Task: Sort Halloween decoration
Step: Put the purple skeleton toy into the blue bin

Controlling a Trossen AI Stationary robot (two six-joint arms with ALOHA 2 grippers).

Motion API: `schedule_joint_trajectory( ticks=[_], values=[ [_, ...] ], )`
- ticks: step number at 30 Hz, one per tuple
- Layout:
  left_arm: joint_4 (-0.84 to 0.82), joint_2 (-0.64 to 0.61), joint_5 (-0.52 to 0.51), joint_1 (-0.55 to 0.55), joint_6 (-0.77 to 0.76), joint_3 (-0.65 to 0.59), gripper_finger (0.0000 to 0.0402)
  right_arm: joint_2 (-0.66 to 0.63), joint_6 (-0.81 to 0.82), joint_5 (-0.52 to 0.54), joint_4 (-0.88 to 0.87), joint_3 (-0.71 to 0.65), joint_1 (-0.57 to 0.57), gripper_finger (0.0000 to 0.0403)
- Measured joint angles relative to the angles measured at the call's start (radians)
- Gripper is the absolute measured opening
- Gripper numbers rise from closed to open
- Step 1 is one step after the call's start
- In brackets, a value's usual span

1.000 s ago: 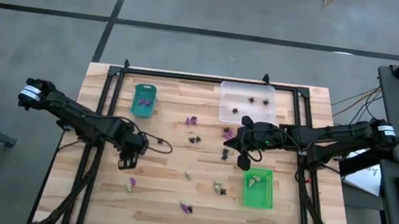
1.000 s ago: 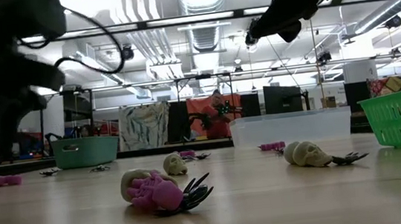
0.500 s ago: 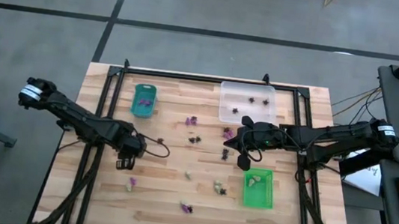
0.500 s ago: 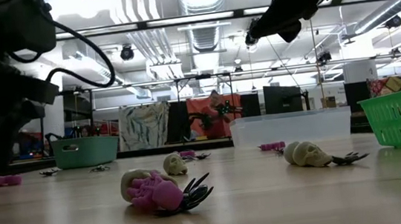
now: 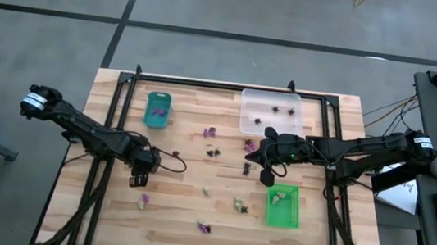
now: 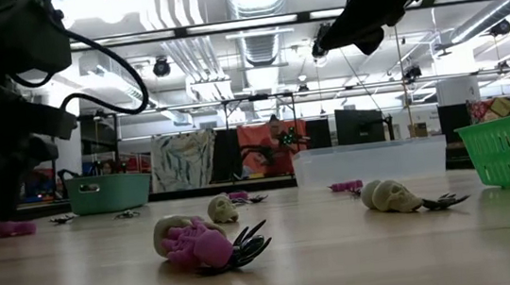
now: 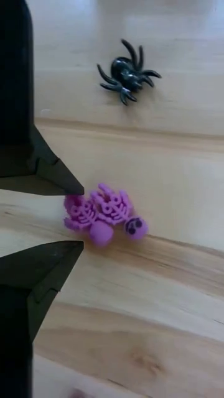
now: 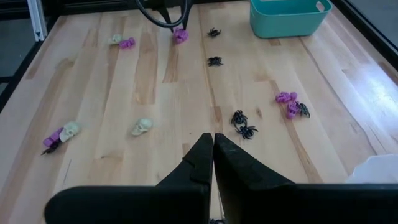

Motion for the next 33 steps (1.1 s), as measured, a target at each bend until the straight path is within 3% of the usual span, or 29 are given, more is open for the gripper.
schedule_joint_trajectory(
  ticks=[9, 16, 20, 33],
  values=[
    [0.054, -0.001, -0.006, 0.000, -0.053, -0.042, 0.0104, 0.000, 0.000, 0.000, 0.000, 0.000, 0.000, 0.0009],
    [0.047, 0.001, -0.007, 0.000, -0.056, -0.033, 0.0045, 0.000, 0.000, 0.000, 0.000, 0.000, 0.000, 0.0009],
    [0.036, 0.001, -0.006, 0.000, -0.055, -0.010, 0.0008, 0.000, 0.000, 0.000, 0.000, 0.000, 0.000, 0.0009],
    [-0.071, 0.000, -0.019, 0.000, -0.015, 0.160, 0.0001, 0.000, 0.000, 0.000, 0.000, -0.001, 0.000, 0.0009]
  ],
)
